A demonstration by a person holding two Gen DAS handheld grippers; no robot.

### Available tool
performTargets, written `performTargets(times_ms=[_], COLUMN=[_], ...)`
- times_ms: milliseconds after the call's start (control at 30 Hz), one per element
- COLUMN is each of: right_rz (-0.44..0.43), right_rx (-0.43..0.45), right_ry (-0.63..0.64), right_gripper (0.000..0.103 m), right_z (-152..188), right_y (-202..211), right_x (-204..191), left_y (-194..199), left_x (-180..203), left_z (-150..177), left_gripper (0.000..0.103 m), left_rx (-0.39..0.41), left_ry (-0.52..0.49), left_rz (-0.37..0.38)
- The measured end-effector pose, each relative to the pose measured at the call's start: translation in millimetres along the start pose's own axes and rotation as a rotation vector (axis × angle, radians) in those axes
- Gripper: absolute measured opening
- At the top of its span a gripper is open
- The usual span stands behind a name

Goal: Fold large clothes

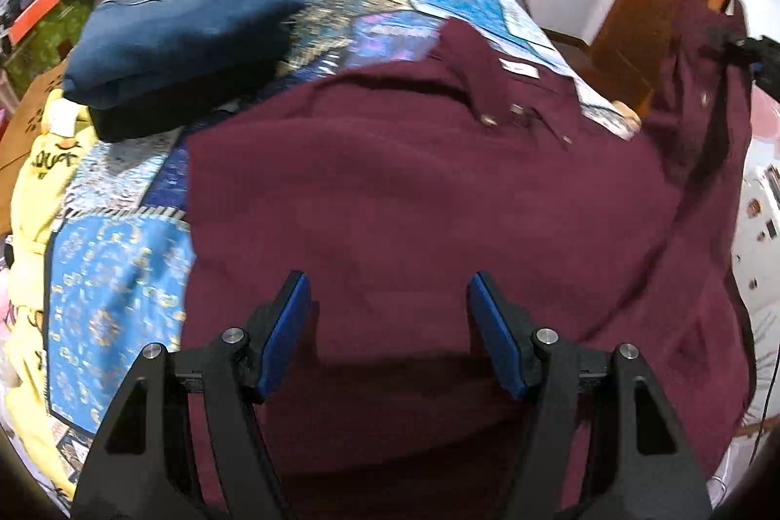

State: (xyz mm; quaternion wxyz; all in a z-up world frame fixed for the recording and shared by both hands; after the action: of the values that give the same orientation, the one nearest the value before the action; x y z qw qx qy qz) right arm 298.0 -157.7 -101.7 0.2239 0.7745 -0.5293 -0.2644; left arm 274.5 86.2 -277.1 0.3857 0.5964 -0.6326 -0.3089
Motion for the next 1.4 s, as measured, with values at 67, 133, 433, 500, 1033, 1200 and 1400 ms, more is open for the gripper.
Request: performTargets(times_ms=[67, 133, 433, 500, 1033, 1200, 1400], right_rz=[-0.007, 0.009, 0.125, 0.148, 0.282, 0.336, 0.346], right_rx=[0.002, -0.023, -0.270, -0.300, -0.315, -0.231, -0.136], right_ry=[-0.024, -0.034, -0.156, -0.183, -0.195, -0.234, -0.392], right_gripper=[0.023, 0.023, 0.036, 0.045, 0.063, 0.063, 0.063], right_z=[10.6, 23.9, 116.2, 130.4, 166.1, 153.3, 149.8], right_y=[13.1, 12.4, -21.9, -24.0, 27.9, 63.6, 104.5], right_x=[13.1, 23.5, 72.5, 81.5, 103.5, 123.3, 169.6], left_y=[1.5, 1.9, 8.8, 11.1, 32.0, 53.6, 78.4], left_x=[13.0, 21.7, 26.4, 27.1, 35.7, 45.2, 66.9], left_z=[4.6, 9.5, 22.1, 23.8, 26.8, 7.8, -26.6], left_gripper=[0.067, 0.067, 0.067, 0.067, 0.067, 0.067, 0.071], left_rx=[-0.003, -0.009, -0.014, -0.012, 0.031, 0.095, 0.197], left_ry=[-0.022, -0.030, 0.005, 0.000, -0.047, -0.065, -0.079], left_rz=[0.003, 0.001, -0.012, -0.015, -0.032, -0.029, -0.022])
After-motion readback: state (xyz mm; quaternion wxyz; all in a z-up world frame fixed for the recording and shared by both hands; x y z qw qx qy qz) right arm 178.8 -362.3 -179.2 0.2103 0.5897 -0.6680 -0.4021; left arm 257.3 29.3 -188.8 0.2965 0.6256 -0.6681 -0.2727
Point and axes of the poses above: each gripper's, at about its wrist camera, not at the fingertips, and y roughly against the way its jaws point, x to its right, z to its underside, the point moved 6 cm from there along -y, roughly the way its jaws point, and after that the axes turned 1 degree about -z, right-handed, at the moved point
